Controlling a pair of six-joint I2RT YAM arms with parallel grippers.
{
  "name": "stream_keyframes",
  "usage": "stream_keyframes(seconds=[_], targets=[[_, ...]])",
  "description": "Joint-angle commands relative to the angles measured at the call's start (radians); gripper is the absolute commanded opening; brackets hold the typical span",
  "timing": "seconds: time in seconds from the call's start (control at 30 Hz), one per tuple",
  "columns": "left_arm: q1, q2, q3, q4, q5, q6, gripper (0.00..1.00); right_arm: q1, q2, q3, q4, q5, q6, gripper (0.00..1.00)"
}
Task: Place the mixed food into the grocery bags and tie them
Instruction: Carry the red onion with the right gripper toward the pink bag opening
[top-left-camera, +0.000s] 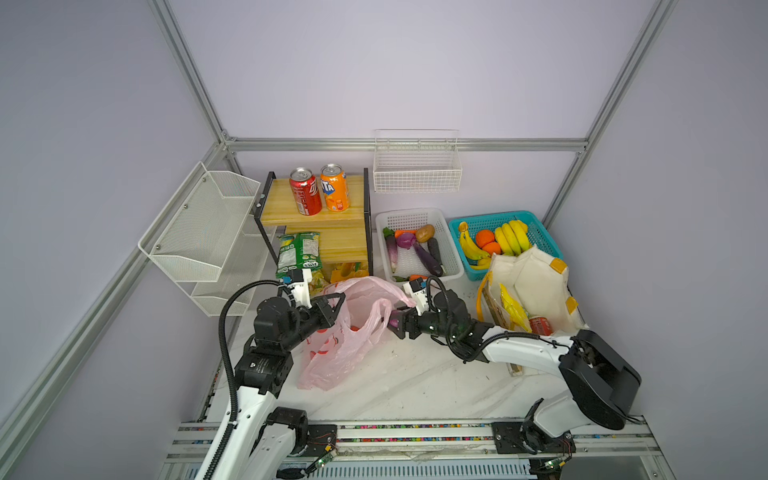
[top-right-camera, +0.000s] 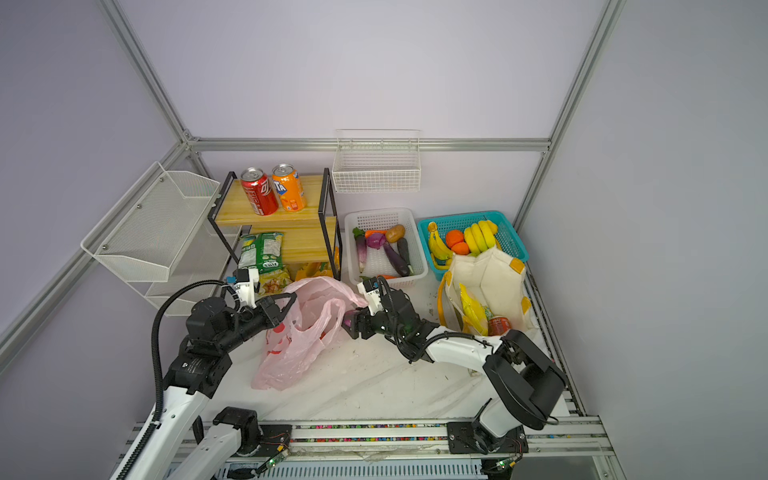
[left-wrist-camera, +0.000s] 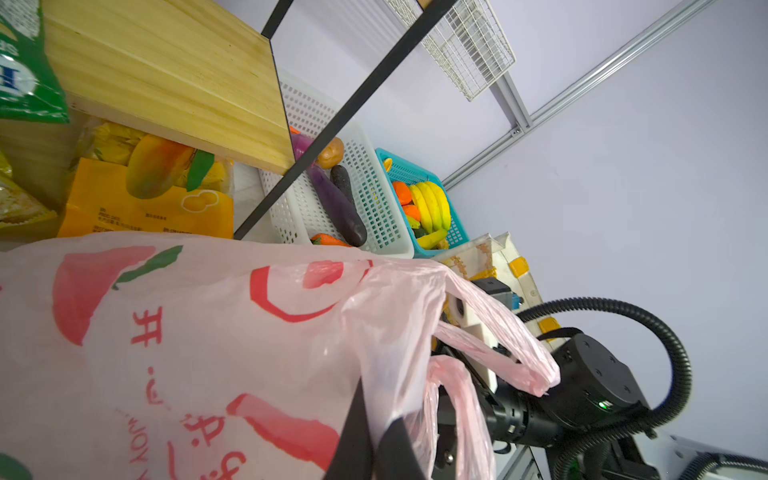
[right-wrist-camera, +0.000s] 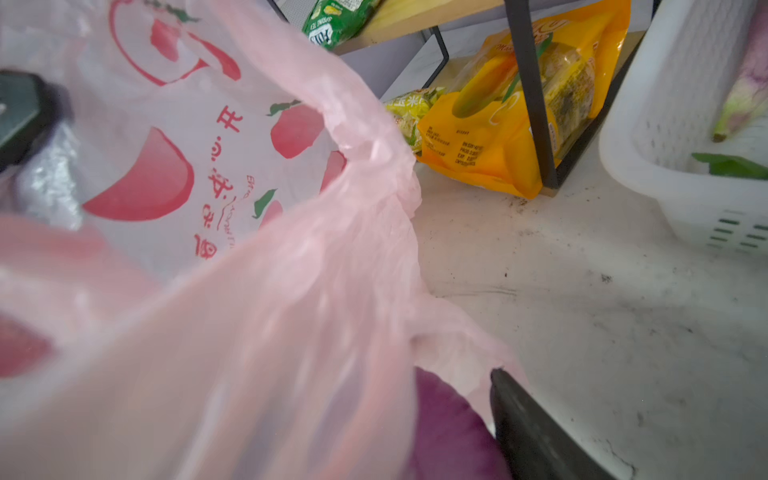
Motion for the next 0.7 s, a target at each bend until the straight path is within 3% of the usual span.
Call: stream_keyframes(seconds=[0.0,0.2,0.37,0.47,0.67], targets=[[0.006,0.012,-0.037,0.076,0.094,-0.028,0.00,0.030,0.061,0.054,0.209,0.074,0.057,0.49],[0.006,0.036,-0.028,0.103,0.168,-0.036,0.00,0.054,0.134,0.070,0.338,0.146,0.096,0.49],[0.006,0.049,-0.035,0.131,0.183,-0.028,0.00,0.076,0.158,0.058,0.393,0.282,0.141,0.49],[0.004,0.066,-0.013,0.136,0.226,-0.032,0.00,0.077,0.110,0.015,0.382,0.398,0.153,0.49],[-0.021,0.069,0.036,0.141,0.290,-0.054,0.00,0.060,-0.049,-0.018,0.212,0.468,0.060,0.51]])
